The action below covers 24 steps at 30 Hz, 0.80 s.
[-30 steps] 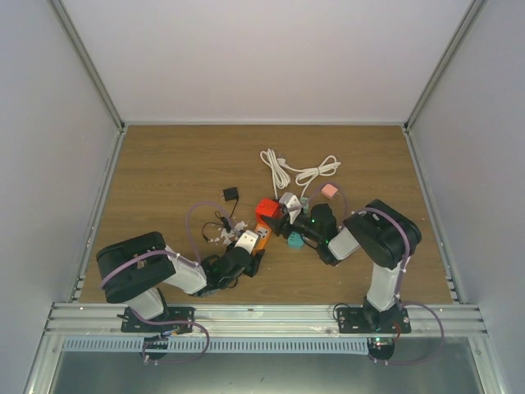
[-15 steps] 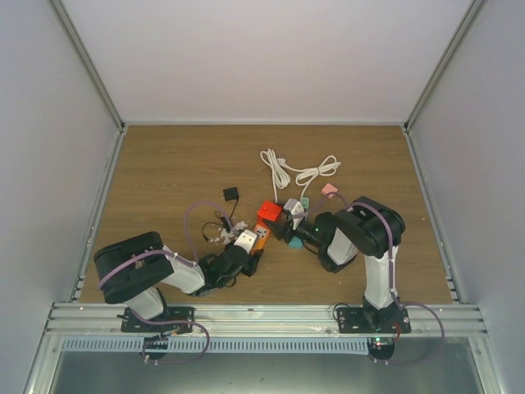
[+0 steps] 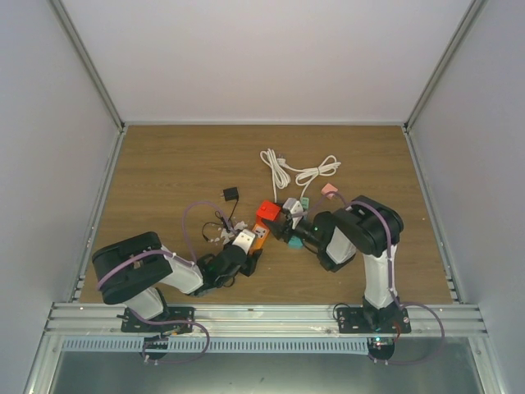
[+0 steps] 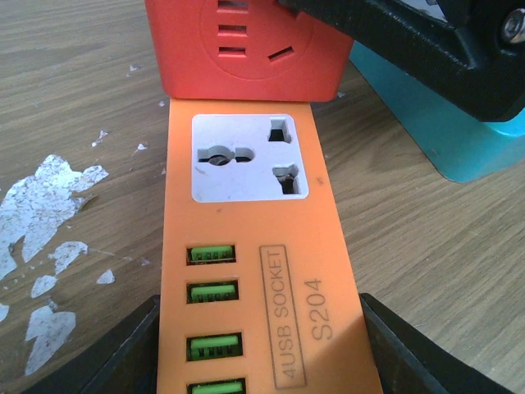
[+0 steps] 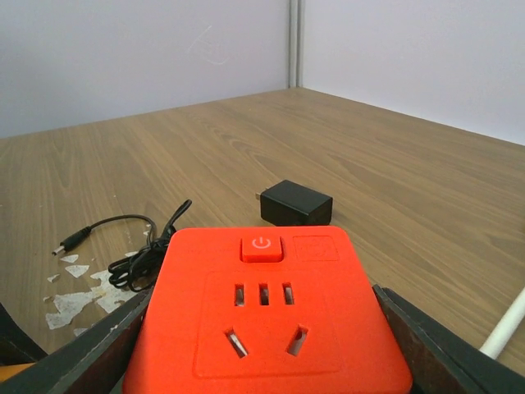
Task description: Insert the plug
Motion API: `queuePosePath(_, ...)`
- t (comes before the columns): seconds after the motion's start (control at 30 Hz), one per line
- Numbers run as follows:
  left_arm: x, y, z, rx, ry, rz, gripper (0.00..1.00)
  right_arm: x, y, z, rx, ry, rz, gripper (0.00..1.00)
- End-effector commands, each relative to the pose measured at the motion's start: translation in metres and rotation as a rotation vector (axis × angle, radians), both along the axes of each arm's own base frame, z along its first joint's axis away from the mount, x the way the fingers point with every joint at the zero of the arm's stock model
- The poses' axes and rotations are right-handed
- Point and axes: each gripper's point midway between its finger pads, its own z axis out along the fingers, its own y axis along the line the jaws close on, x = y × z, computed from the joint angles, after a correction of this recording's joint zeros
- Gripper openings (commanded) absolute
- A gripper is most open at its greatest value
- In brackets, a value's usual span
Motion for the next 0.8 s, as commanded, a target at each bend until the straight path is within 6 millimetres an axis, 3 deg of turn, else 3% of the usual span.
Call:
queuePosePath(0.0, -0.014, 0.011, -0.018, 0.014, 0.080, -0.010, 0.17, -0.059, -0.031, -0.146, -0.288, 0.530, 0.004, 0.00)
queuePosePath(0.27, -0.014, 0.011, -0.020, 0.017, 0.086, -0.006, 0.18, -0.059, -0.036, -0.170, -0.308, 0.596, -0.038, 0.01)
queuePosePath(0.5, -0.014, 0.010, -0.019, 0.017, 0.085, -0.008, 0.18, -0.076, -0.025, -0.168, -0.235, 0.632, 0.062, 0.01)
queuePosePath(0.77, -0.013, 0.009, -0.020, 0.021, 0.087, -0.007, 0.18, -0.069, -0.034, -0.176, -0.332, 0.573, -0.036, 0.01)
